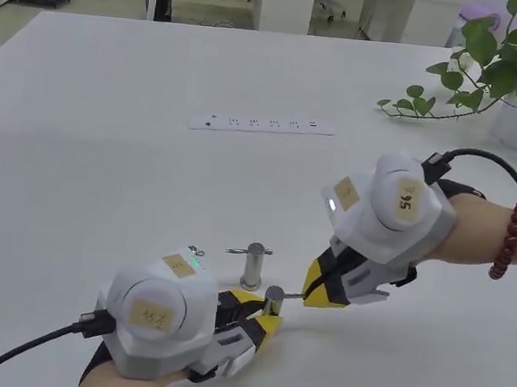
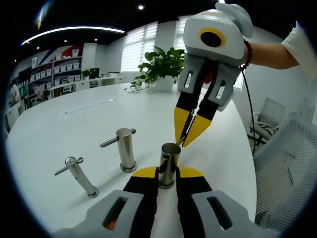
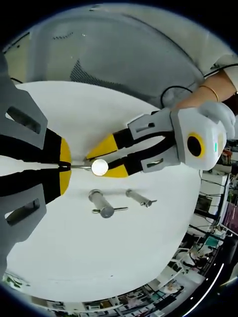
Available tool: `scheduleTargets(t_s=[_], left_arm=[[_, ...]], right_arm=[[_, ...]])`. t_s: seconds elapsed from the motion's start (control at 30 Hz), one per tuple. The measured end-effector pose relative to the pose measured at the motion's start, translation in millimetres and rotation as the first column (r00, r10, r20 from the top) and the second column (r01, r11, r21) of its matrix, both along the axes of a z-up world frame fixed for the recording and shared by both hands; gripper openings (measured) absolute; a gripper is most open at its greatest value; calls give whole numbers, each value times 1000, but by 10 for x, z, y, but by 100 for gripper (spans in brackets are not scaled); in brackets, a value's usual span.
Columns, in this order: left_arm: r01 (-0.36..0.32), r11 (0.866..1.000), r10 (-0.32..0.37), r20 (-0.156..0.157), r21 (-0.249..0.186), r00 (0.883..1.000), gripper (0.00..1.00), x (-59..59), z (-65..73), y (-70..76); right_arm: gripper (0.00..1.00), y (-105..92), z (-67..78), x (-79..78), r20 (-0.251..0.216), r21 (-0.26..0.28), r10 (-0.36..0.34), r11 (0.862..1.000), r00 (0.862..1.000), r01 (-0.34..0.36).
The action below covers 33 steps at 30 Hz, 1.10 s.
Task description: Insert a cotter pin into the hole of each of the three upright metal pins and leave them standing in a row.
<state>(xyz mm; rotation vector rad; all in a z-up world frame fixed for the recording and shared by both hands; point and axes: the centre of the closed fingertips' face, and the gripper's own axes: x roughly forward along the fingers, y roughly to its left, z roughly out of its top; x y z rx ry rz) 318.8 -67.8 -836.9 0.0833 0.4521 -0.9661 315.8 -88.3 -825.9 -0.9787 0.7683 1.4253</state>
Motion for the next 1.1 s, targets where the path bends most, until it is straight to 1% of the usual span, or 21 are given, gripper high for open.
scheduleTargets(t_s=[0.03,0.27,0.43,0.53,0.6,0.67,0.87,0.93,1.03,1.1], left_arm=[[-1,1000,1,-1,1,1000,12,2,-5,0],[-1,1000,1,-4,-1,1000,12,5,-19,2],[-1,1000,1,-5,-2,1000,12,8,-23,-1],[-3,1000,3,-3,0,1000,12,11,-25,-5],[-3,1000,3,-1,3,1000,12,9,-26,-9],[-3,1000,3,-2,5,1000,12,11,-27,-9],[-5,1000,5,-3,5,1000,12,8,-24,-10],[-6,1000,6,-4,4,1000,12,8,-23,-10],[-6,1000,6,-6,3,1000,12,8,-22,-10],[-4,1000,4,-8,3,1000,12,7,-19,-9]], right_arm=[[3,27,2,-3,1,6,4,1000,1000,-4],[3,125,3,1,-1,3,-11,1000,1000,11],[4,142,4,8,15,6,8,1000,1000,-8],[5,147,5,8,12,18,0,1000,1000,0],[11,148,17,27,9,34,-34,999,999,33],[16,127,31,45,13,36,-47,998,999,47],[14,30,62,53,10,38,-67,997,998,67],[13,6,60,38,-4,37,-79,996,997,80],[9,-13,45,7,-13,30,-76,997,997,76],[5,-6,43,-8,-11,34,-64,997,998,64]])
